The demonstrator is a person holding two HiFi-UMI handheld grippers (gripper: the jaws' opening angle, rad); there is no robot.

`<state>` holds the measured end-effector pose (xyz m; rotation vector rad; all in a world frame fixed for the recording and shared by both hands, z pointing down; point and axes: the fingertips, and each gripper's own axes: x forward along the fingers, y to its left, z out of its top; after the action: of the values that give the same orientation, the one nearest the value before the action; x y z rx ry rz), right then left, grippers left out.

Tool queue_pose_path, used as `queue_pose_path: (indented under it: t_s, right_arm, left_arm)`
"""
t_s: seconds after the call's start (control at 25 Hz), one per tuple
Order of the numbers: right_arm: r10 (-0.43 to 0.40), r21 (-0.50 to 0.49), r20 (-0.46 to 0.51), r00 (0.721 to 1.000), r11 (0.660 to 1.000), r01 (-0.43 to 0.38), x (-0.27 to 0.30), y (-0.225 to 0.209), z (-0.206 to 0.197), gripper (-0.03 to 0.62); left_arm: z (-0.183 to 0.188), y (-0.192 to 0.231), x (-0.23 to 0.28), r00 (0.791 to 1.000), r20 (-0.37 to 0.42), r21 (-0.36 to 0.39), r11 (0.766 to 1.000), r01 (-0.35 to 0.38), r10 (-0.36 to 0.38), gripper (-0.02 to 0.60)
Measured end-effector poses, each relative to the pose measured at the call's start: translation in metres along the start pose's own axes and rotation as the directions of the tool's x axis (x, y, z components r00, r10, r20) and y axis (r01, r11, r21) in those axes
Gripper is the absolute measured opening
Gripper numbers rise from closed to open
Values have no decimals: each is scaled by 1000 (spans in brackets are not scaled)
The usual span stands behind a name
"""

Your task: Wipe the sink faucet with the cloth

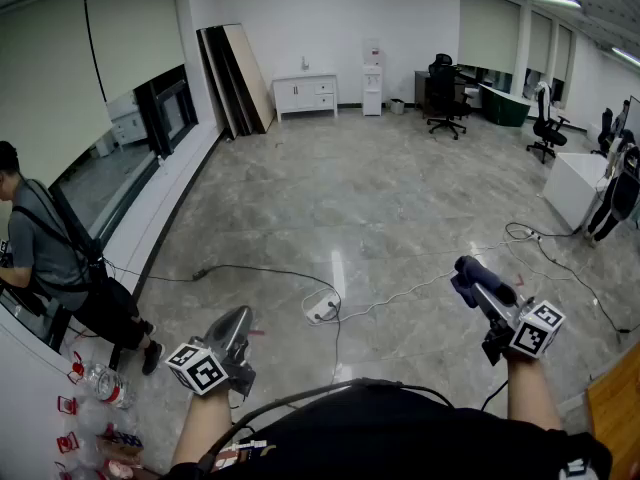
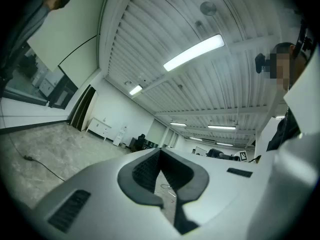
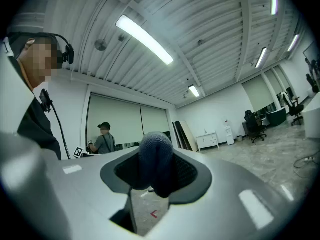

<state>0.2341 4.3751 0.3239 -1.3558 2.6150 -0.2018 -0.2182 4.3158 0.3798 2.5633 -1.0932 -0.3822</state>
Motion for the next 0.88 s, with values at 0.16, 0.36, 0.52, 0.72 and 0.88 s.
queue_pose_path:
  t_s: [0.16, 0.36, 0.52, 0.72, 0.88]
  right_arm:
    - [7, -6, -1, 1000, 1000, -7, -1, -1, 1, 138]
    - [9, -10, -1, 1000, 1000, -9, -8, -4, 0, 138]
    - [10, 14, 2, 1000, 1000, -10, -19, -11, 1, 140]
    - [21, 49, 14, 1000, 999, -21, -38, -22, 8, 141]
    - [15, 46, 15, 1000, 999, -15, -64, -32, 14, 141]
  left_arm:
    - [-2, -3, 5, 1000, 7, 0, 1000, 19, -19, -8]
    - [-7, -9, 9, 1000, 5, -3, 1000, 29, -29, -8]
    - [-12, -20, 15, 1000, -13, 4, 1000, 28, -28, -8]
    - [-16, -37, 27, 999, -11, 3, 999, 40, -40, -8]
    - [-25, -57, 40, 999, -10, 2, 999, 47, -47, -8]
